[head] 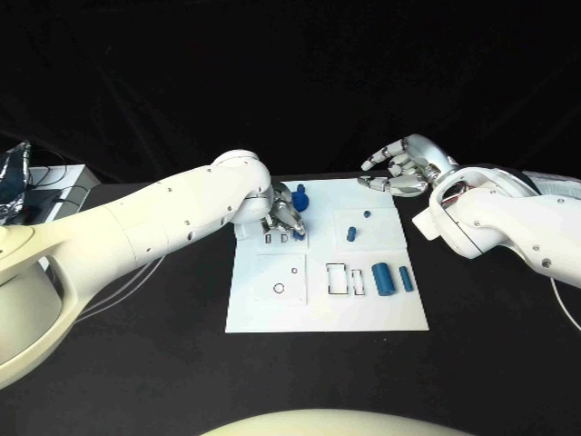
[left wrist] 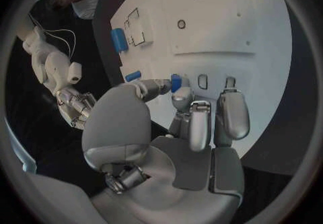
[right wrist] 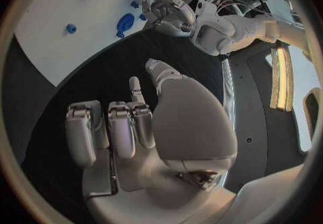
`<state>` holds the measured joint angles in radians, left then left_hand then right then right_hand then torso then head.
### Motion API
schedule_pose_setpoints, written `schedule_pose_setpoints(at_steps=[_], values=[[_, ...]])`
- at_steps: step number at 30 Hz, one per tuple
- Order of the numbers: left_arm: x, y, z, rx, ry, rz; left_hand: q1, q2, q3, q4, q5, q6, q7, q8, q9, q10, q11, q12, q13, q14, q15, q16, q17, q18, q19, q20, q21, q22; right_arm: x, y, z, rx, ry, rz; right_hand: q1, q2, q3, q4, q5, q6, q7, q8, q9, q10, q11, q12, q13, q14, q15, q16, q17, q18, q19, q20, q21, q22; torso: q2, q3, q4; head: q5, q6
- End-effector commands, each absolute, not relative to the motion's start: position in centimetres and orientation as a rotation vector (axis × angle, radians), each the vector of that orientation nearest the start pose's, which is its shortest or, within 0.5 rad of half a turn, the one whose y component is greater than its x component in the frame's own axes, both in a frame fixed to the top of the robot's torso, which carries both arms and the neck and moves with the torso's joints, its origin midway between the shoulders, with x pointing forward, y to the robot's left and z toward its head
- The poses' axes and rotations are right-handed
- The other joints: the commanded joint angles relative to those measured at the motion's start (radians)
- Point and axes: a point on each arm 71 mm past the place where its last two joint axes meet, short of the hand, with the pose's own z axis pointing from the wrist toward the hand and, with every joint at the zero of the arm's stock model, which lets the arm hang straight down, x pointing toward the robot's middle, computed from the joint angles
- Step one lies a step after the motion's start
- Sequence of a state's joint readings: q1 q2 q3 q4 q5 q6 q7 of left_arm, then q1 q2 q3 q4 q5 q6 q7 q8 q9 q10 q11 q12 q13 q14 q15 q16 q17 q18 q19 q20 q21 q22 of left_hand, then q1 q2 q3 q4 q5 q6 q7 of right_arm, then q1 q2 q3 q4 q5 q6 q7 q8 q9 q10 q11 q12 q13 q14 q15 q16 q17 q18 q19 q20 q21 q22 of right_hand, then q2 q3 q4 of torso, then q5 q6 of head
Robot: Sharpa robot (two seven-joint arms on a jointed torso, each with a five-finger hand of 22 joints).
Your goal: Assemble the parts on the task board
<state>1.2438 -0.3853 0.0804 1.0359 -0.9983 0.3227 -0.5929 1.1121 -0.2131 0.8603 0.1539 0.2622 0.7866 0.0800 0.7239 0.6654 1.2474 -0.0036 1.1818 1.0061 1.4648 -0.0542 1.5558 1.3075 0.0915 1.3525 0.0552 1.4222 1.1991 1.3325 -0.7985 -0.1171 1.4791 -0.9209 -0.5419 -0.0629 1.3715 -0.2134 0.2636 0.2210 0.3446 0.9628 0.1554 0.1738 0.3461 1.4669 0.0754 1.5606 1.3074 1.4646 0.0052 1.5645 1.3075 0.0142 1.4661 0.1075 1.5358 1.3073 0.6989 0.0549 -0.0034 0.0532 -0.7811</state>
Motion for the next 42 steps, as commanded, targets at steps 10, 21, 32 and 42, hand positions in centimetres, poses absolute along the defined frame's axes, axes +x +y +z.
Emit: schedule_pose_setpoints(at_steps=[10, 21, 32, 42], values=[[55.6, 12.7, -19.8, -0.366, 2.401, -0.541, -0.035, 0.005, 0.107, -0.116, 0.070, 0.030, -0.020, 0.067, 0.236, 0.034, -0.010, 0.006, 0.009, 0.106, -0.015, 0.015, 0.263, -0.019, 0.021, -0.012, 0.012, 0.028, 51.3, -20.7, -14.5, 0.355, 1.553, 0.824, -0.002, 0.002, 0.000, 0.006, -0.004, -0.010, 0.000, 0.005, 0.001, 0.088, -0.002, -0.005, 0.248, 0.106, -0.005, 0.006, 0.263, -0.004, 0.086, -0.005, -0.003, 0.237, 0.001, 0.0009, 0.0025, 0.004, 0.002], [55.3, 13.9, -19.5, -0.326, 2.331, -0.476, -0.059, -0.002, 0.097, -0.129, 0.087, 0.080, -0.042, 0.064, 0.266, 0.094, -0.030, 0.040, 0.046, 0.106, -0.031, 0.015, 0.263, -0.023, 0.038, -0.026, 0.020, 0.049, 51.3, -21.0, -14.6, 0.357, 1.552, 0.817, -0.003, 0.002, -0.001, 0.008, -0.005, -0.011, 0.000, 0.006, 0.002, 0.086, -0.002, -0.007, 0.246, 0.106, -0.005, 0.006, 0.263, -0.004, 0.086, -0.005, -0.005, 0.235, 0.002, 0.0009, 0.0056, 0.007, -0.001], [55.2, 14.1, -19.8, -0.288, 2.306, -0.408, -0.062, 0.006, 0.082, -0.124, 0.082, 0.105, -0.053, 0.062, 0.279, 0.103, -0.039, 0.025, 0.020, 0.106, -0.039, 0.015, 0.263, -0.026, 0.048, -0.033, 0.025, 0.063, 51.3, -21.2, -14.6, 0.357, 1.552, 0.816, -0.004, 0.001, -0.001, 0.009, -0.005, -0.012, 0.000, 0.006, 0.003, 0.086, -0.002, -0.007, 0.246, 0.106, -0.005, 0.006, 0.263, -0.004, 0.085, -0.005, -0.005, 0.235, 0.002, 0.0003, 0.0023, 0.012, -0.007], [55.1, 14.0, -20.5, -0.247, 2.312, -0.349, -0.061, 0.008, 0.073, -0.124, 0.080, 0.114, -0.057, 0.062, 0.285, 0.104, -0.043, 0.016, 0.005, 0.106, -0.041, 0.015, 0.263, -0.027, 0.050, -0.036, 0.026, 0.065, 51.2, -21.2, -14.6, 0.357, 1.552, 0.818, -0.005, 0.001, -0.002, 0.010, -0.005, -0.012, 0.000, 0.006, 0.004, 0.084, -0.002, -0.009, 0.244, 0.106, -0.005, 0.006, 0.263, -0.003, 0.085, -0.005, -0.006, 0.235, 0.003, 0.0002, 0.0026, 0.011, -0.010]])
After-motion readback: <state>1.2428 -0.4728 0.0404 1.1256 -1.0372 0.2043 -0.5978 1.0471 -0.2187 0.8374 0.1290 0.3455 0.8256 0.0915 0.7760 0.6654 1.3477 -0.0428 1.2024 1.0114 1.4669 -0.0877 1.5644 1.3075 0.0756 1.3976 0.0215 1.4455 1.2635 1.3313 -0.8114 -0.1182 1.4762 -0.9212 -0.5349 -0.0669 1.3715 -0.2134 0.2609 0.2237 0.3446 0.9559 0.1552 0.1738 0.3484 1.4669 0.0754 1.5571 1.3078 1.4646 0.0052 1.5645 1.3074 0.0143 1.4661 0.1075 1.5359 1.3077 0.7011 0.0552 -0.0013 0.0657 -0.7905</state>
